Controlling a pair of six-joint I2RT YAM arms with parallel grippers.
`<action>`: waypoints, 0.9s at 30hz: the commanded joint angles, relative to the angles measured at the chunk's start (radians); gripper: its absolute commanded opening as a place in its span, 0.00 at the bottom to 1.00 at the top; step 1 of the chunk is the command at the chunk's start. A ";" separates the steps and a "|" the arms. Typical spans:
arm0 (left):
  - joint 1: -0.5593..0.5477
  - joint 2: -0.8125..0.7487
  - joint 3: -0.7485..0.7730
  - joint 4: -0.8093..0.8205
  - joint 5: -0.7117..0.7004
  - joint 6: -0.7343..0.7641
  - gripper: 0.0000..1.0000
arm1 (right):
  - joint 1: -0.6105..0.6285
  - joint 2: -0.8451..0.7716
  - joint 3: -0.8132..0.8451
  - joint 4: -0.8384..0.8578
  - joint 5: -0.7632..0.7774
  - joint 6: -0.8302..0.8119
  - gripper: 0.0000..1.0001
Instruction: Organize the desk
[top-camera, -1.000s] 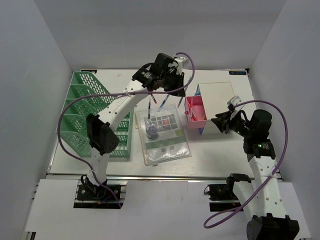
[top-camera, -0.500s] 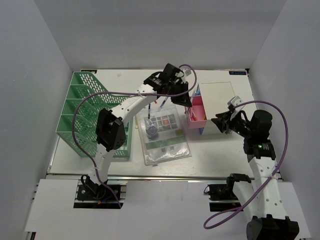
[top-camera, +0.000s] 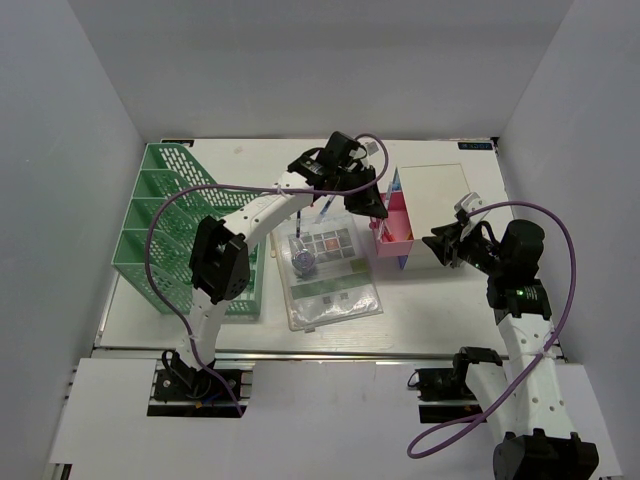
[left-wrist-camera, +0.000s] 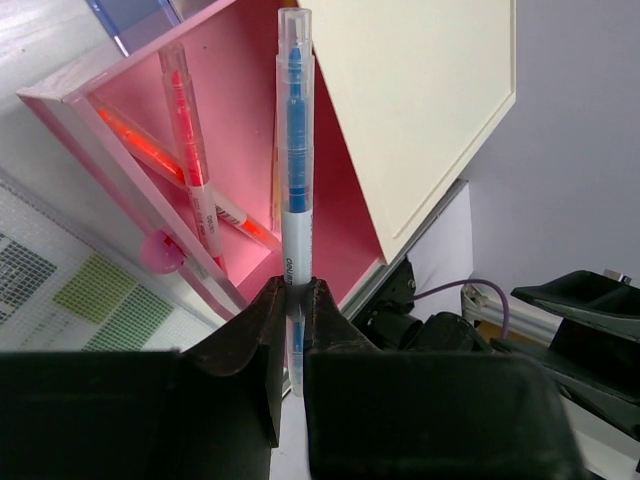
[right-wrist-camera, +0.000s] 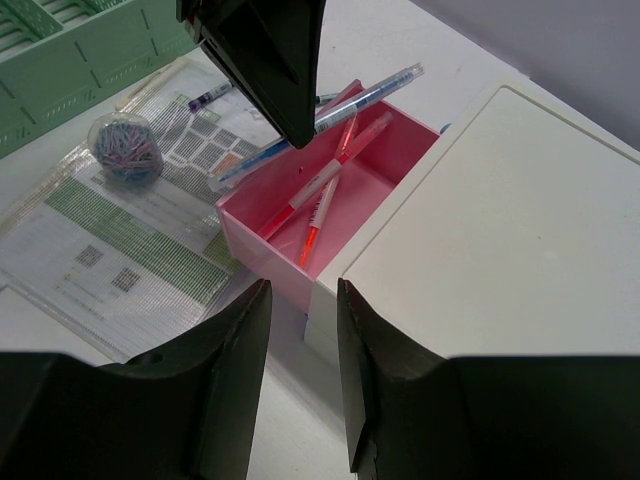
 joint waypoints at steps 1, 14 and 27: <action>-0.003 -0.054 0.037 -0.023 0.028 -0.023 0.01 | 0.005 -0.010 0.001 0.031 0.004 -0.006 0.39; -0.003 -0.008 0.077 -0.051 0.034 -0.025 0.05 | 0.005 -0.010 -0.001 0.032 0.001 -0.008 0.39; -0.030 0.025 0.062 -0.003 0.044 -0.048 0.14 | 0.004 -0.012 -0.002 0.031 0.003 -0.009 0.39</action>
